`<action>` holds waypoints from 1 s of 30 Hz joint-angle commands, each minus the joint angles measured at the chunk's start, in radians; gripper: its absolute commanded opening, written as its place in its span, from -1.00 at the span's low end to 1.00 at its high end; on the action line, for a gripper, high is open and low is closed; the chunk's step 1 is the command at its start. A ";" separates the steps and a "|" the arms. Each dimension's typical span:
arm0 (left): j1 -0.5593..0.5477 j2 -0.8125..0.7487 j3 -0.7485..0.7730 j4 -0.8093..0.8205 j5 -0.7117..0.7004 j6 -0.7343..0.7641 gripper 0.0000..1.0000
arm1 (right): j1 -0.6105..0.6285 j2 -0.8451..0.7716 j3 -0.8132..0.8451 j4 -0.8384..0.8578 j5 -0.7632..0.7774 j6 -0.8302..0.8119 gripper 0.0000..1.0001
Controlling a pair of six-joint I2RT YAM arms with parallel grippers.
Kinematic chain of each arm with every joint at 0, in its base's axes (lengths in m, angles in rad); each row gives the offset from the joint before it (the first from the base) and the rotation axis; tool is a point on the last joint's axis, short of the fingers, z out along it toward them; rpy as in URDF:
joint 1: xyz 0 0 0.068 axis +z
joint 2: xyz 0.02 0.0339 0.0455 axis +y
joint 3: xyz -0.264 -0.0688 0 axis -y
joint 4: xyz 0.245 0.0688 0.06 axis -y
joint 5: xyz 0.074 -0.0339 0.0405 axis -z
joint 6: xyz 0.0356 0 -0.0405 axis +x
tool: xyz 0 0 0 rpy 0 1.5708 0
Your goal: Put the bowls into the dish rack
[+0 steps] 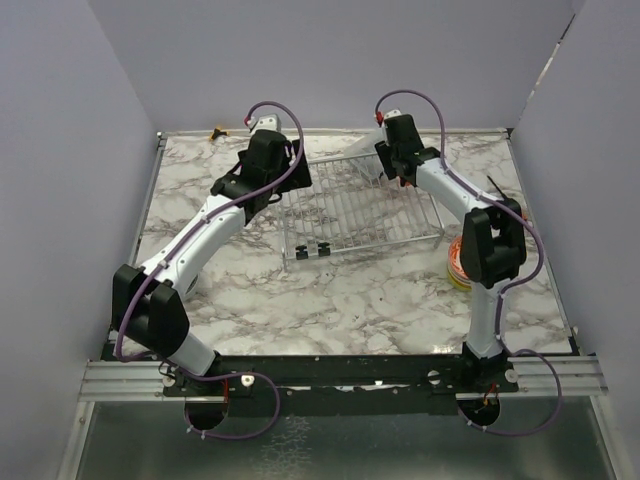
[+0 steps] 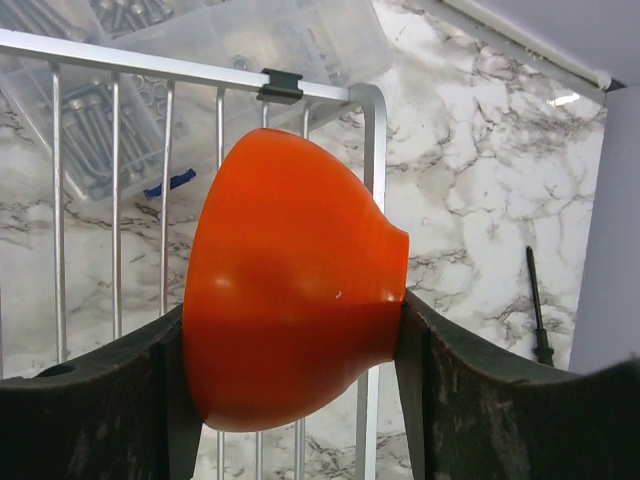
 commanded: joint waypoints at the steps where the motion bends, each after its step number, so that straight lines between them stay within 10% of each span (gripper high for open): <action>1: 0.038 -0.010 -0.005 0.034 0.079 -0.025 0.98 | 0.021 0.042 0.054 0.073 0.103 -0.124 0.03; 30: 0.132 0.036 0.047 0.042 0.208 -0.020 0.98 | 0.119 0.077 0.165 -0.121 -0.166 -0.064 0.84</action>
